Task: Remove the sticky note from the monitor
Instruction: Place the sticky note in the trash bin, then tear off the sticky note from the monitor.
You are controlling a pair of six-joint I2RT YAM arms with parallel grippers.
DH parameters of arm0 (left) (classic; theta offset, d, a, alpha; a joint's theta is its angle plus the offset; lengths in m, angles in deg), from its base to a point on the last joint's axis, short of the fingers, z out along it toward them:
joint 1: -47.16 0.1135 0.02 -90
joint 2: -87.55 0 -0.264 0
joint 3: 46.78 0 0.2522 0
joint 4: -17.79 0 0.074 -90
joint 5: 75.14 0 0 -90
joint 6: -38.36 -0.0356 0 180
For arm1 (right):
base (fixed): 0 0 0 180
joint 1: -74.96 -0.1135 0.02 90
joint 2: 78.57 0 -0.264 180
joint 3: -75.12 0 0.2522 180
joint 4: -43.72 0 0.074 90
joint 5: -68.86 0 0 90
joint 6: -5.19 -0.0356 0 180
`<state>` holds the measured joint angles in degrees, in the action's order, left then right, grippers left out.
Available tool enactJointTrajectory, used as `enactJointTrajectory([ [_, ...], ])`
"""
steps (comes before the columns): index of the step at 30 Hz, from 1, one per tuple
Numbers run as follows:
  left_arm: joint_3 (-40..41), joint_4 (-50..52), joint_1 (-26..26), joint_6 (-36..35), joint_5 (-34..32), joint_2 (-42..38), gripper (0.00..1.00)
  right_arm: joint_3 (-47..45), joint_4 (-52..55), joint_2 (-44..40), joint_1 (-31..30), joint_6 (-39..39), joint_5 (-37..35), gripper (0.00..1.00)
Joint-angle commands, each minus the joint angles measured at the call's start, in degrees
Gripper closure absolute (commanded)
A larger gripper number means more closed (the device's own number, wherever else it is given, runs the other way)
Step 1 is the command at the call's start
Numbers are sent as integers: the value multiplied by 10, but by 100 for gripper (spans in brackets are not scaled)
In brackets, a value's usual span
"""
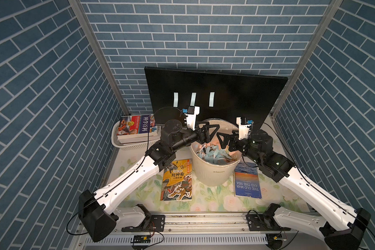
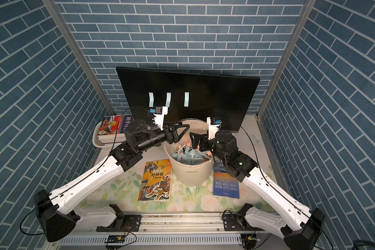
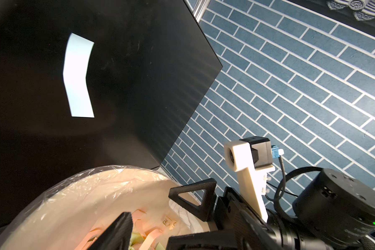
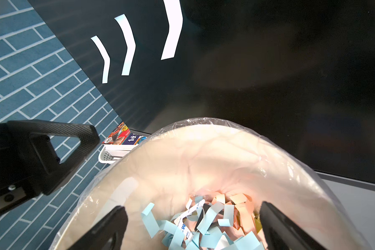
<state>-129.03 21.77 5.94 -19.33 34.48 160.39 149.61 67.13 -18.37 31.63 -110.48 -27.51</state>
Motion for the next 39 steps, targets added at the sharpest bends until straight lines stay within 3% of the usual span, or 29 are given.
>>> enactJointTrajectory([
  [1, 8, 9, 8, -17, -24, -17, 21, 20, 20, -15, 1, -1, -13, 0],
  [14, 14, 20, 85, -5, -53, -52, 21, 15, -1, -48, 1, 3, 46, 0],
  [29, 77, -135, 223, 172, 21, -49, 21, -37, -30, -139, 1, -22, 96, 0],
  [39, 99, -238, 266, 271, 65, -7, 21, -47, -26, -161, 1, -25, 100, 0],
])
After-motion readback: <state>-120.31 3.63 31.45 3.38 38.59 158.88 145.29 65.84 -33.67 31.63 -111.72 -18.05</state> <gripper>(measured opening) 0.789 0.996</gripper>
